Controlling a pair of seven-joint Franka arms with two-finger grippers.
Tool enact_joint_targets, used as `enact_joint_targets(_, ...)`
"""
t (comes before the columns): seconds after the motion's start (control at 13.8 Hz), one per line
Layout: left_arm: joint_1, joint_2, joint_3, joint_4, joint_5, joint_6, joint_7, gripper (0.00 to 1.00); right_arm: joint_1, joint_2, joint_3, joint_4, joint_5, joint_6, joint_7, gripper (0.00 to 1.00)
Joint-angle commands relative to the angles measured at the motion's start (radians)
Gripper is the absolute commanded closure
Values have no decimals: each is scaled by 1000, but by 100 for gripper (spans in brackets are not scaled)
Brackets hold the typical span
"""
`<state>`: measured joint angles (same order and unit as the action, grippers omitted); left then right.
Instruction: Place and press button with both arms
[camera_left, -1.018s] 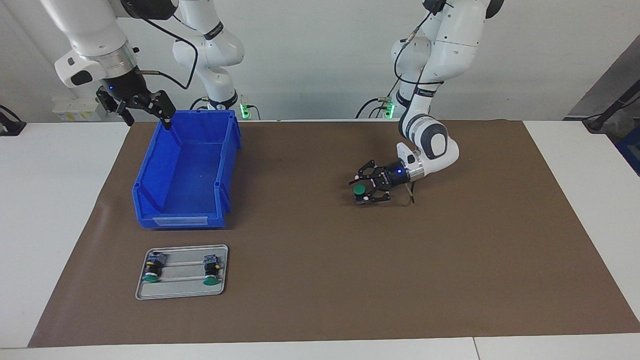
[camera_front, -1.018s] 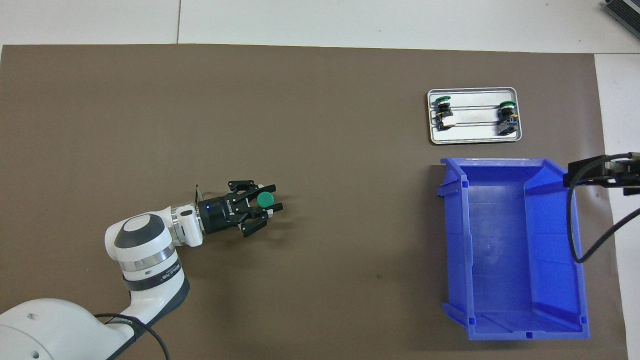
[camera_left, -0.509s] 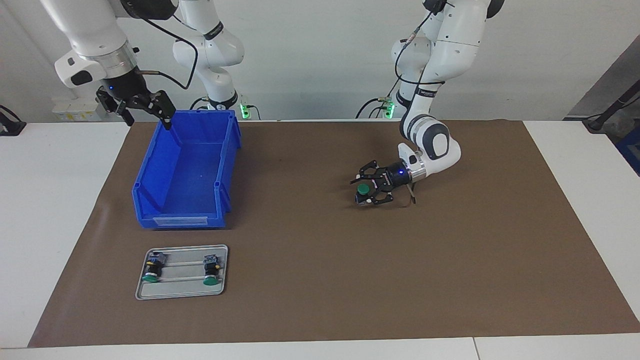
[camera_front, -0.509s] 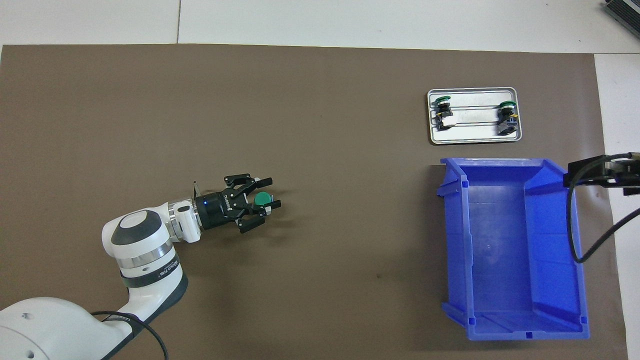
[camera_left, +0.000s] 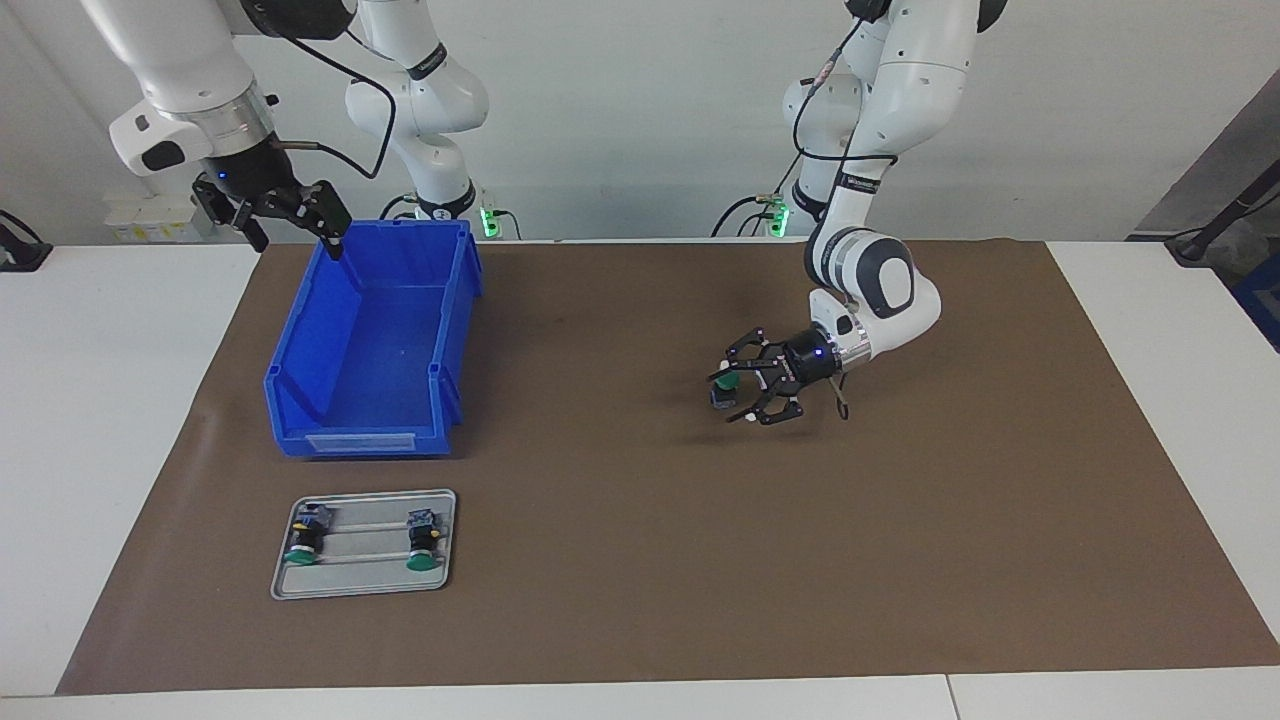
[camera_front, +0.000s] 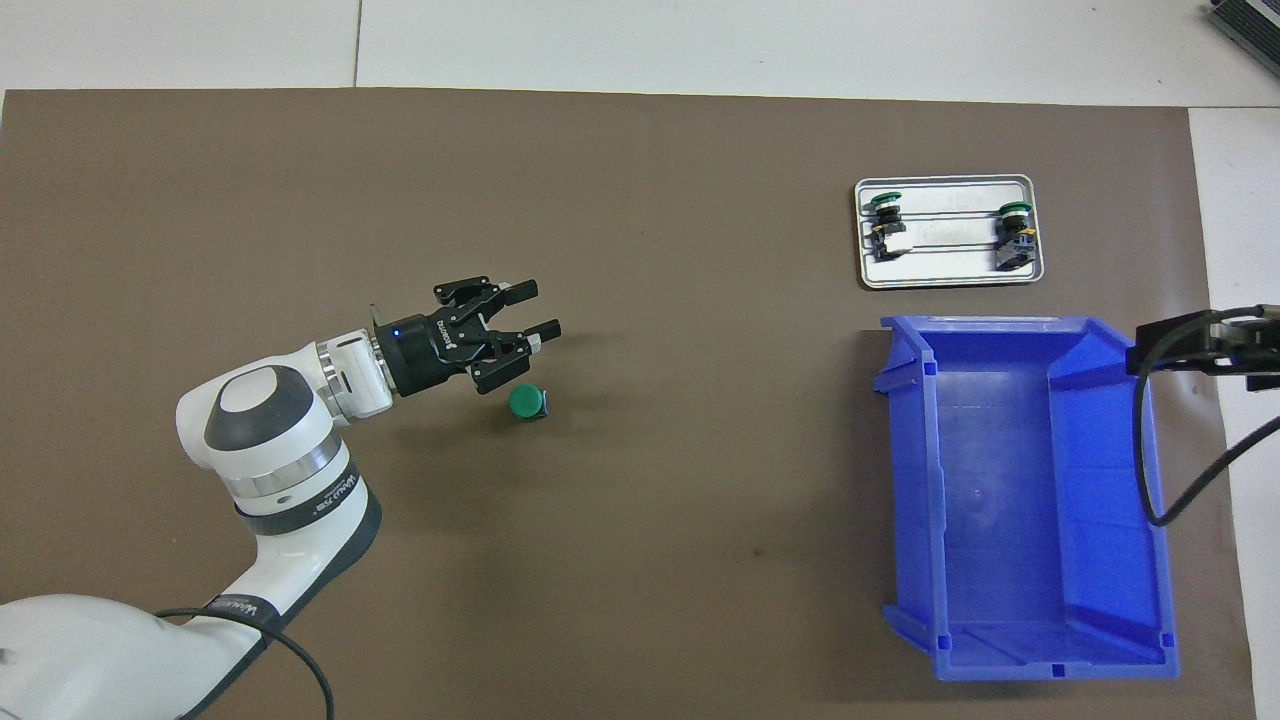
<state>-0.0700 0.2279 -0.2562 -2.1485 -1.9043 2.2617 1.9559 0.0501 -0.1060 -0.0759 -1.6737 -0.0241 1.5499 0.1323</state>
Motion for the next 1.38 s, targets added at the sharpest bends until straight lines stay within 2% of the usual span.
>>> enact_joint_targets(0.0,-112,-47,-5,70,-4,244,-167,33,-7,-3,2,3,15,-13,-20,0)
enact_joint_targets(0.29,-233,-82,-6,111,-2,543,-245,31,-7,-3,2,3,15,-13,-20,0)
enact_joint_targets(0.58,-315,-73,-43,127,-2,760,-249,31,-7,-3,2,3,15,-13,-20,0)
enact_joint_targets(0.8,-330,-73,-44,130,5,783,-247,31,-7,-3,4,3,15,-13,-20,0)
enact_joint_targets(1.16,-283,-61,-32,150,276,769,-245,31,-7,-3,2,3,15,-13,-20,0)
enact_joint_targets(1.24,-281,-61,-28,144,321,777,-242,27,-7,-3,4,3,15,-13,-20,0)
enact_joint_targets(1.31,-272,-61,-23,137,370,783,-236,15,-7,-3,2,3,15,-13,-20,0)
